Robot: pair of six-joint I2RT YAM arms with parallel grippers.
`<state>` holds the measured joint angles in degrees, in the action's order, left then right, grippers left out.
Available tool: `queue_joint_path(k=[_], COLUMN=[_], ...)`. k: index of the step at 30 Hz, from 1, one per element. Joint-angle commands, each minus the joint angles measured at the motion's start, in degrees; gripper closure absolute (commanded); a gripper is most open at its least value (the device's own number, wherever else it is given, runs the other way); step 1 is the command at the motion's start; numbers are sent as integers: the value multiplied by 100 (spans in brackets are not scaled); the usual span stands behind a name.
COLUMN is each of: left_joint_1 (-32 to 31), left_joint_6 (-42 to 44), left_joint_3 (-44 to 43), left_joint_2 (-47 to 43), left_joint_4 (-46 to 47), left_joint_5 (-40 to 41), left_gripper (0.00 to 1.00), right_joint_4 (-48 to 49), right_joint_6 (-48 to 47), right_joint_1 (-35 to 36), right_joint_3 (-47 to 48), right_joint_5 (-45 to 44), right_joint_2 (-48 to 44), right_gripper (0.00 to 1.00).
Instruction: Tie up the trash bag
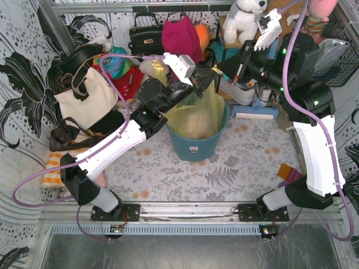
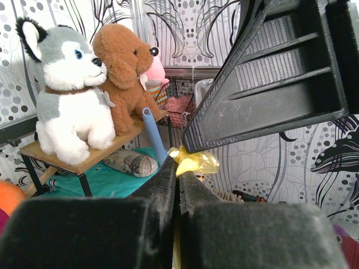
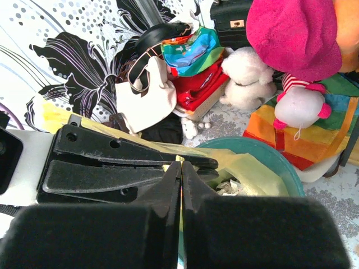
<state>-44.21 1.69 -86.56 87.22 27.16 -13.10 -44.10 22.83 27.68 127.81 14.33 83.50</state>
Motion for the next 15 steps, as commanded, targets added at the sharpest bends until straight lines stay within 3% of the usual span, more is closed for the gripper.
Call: queue_joint_path(k=[1, 6, 9, 14, 15], left_joint_1=[26, 26, 26, 26, 26], left_joint_6=[-18, -42, -50, -111, -135], left_joint_3=[-229, -165, -115, -41, 4], left_joint_2=[77, 96, 89, 2, -41], left_joint_4=[93, 84, 122, 278, 367], left_joint_5=[31, 119, 136, 179, 203], left_gripper=[92, 92, 87, 89, 89], right_joint_4=[136, 240, 308, 258, 223], right_joint_6=[-38, 22, 44, 110, 131], right_joint_1=[18, 17, 17, 18, 14], right_joint_3=[216, 253, 207, 165, 140], right_joint_5=[15, 54, 23, -25, -41], right_joint_2=[-145, -200, -245, -260, -264], right_gripper=[100, 100, 100, 100, 88])
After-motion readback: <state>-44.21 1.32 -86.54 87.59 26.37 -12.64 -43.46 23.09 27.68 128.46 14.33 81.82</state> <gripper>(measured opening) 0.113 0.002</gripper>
